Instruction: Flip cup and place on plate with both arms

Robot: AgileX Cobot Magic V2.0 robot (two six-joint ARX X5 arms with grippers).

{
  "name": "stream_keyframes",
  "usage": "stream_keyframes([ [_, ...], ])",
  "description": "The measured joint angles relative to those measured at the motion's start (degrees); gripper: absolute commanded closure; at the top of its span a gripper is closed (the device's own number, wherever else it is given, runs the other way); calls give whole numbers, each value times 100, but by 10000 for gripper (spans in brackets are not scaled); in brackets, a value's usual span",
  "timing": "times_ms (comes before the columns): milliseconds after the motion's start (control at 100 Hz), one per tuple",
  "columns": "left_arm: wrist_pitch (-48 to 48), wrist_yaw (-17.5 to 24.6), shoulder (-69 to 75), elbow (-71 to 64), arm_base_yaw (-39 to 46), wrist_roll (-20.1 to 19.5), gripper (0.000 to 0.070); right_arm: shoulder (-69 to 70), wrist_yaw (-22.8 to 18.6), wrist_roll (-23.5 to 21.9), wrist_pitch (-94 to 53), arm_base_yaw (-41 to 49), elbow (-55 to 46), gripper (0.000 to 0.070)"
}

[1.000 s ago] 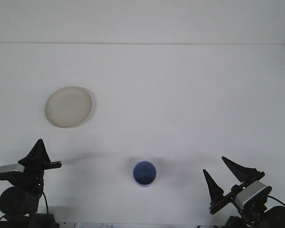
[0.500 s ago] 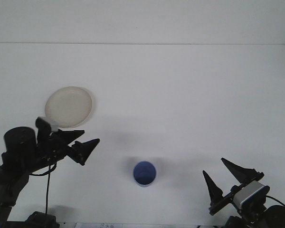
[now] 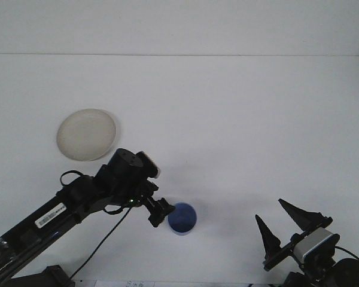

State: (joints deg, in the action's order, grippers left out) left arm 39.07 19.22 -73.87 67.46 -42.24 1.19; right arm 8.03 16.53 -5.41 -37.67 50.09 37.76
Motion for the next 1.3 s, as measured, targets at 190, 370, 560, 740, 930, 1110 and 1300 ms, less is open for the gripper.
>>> stream_keyframes([
  [190,-2,-472,-647,0,-376,-214,154,0,0,-2,-20,0,0,217],
  [370,-109,-623,-1104,0,-378,-299,154,0,0,-4,-20,0,0,217],
  [560,-310,-623,-1499,0,-380,-328,156,0,0,-7,-22,0,0,217],
  [740,-332,-623,-1668,0,-415,-332,314,0,0,-7,-22,0,0,217],
  [930,-356,-623,-1668,0,-444,-343,690,0,0,-7,-22,0,0,217],
  [1110,-352,-629,-1668,0,-483,-389,696,0,0,-7,-22,0,0,217],
  [1300,-203,-632,-1668,76,-520,-433,696,0,0,-7,-22,0,0,217],
])
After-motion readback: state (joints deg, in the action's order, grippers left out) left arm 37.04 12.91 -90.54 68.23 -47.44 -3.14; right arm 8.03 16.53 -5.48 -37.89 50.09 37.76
